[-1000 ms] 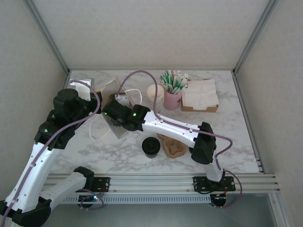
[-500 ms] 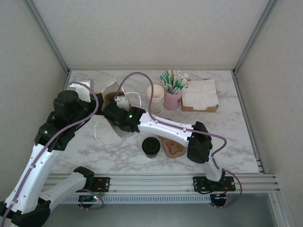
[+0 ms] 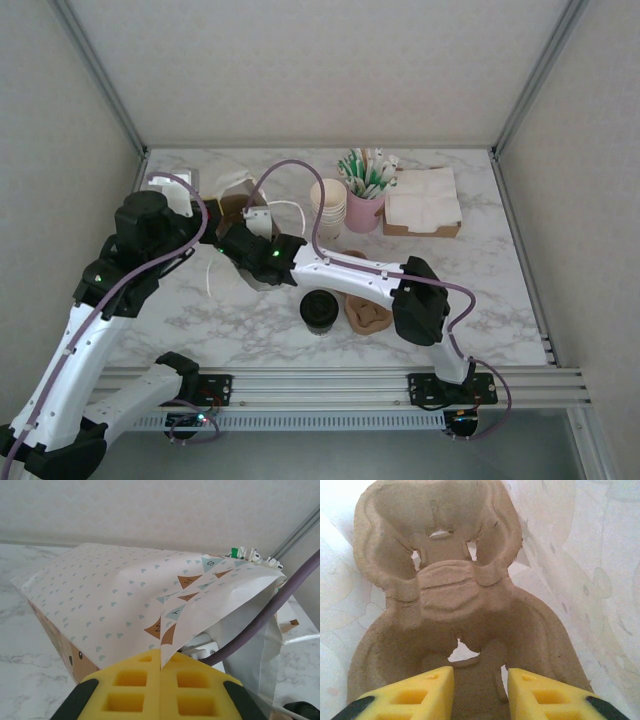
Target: Pack the takeout coffee
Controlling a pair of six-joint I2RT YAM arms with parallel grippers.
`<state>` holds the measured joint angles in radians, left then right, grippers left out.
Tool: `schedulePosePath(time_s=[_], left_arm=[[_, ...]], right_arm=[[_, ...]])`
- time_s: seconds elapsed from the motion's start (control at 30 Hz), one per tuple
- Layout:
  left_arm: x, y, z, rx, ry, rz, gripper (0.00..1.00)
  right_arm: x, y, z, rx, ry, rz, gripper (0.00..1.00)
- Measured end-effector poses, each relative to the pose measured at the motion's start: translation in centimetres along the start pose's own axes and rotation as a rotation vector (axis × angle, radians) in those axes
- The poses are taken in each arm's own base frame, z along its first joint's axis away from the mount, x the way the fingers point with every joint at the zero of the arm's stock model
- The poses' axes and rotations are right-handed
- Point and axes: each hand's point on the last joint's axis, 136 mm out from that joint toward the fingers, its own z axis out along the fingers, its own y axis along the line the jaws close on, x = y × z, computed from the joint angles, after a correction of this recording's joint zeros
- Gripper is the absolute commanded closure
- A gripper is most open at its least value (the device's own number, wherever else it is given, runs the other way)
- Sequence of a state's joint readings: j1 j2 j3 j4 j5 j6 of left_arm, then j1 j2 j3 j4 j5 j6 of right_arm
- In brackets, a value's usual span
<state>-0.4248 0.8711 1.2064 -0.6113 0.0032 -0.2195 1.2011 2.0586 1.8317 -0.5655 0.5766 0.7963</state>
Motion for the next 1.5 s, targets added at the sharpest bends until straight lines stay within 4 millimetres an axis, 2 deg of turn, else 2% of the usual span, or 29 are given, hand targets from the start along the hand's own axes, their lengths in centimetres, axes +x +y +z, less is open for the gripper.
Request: schedulePosePath(time_s=[0.07, 0.17, 0.33, 0.53, 0.73, 0.87, 1.17, 1.5], left_arm=[[0.0, 0.0, 0.0, 0.001, -0.002, -0.004, 1.0], [0.0, -0.1, -0.1, 0.004, -0.001, -0.01, 1.0], [-0.1, 0.0, -0.1, -0.002, -0.005, -0.013, 1.0], [1.0, 1.2, 0.0, -0.052, -0.008, -0.011, 1.0], [1.9, 2.6, 0.5, -0.111, -0.02, -0.01, 1.0], [1.9, 3.2, 0.4, -0.143, -0.036, -0.023, 1.0], [3.8, 4.5, 0.5, -0.203, -0.043, -0.07, 1.0], [3.9, 4.4, 0.4, -0.202, -0.062, -0.112, 1.0]], right_arm=[[-0.2, -0.1, -0.2, -0.005, -0.009, 0.006, 0.8], [-0.6, -0.2, -0.7, -0.012, -0.021, 0.01, 0.81], [-2.0, -0.1, -2.3, -0.044, -0.05, 0.012, 0.7], [-3.3, -0.5, -4.5, -0.049, -0.045, 0.032, 0.66], [-2.4, -0.4, -5.0, -0.063, 0.023, 0.045, 0.57], [-2.3, 0.1, -5.5, -0.087, 0.049, 0.043, 0.55], [-5.4, 2.1, -9.1, -0.163, 0.07, 0.113, 0.52], [-2.2, 1.9, -9.3, -0.128, 0.207, 0.217, 0.57]])
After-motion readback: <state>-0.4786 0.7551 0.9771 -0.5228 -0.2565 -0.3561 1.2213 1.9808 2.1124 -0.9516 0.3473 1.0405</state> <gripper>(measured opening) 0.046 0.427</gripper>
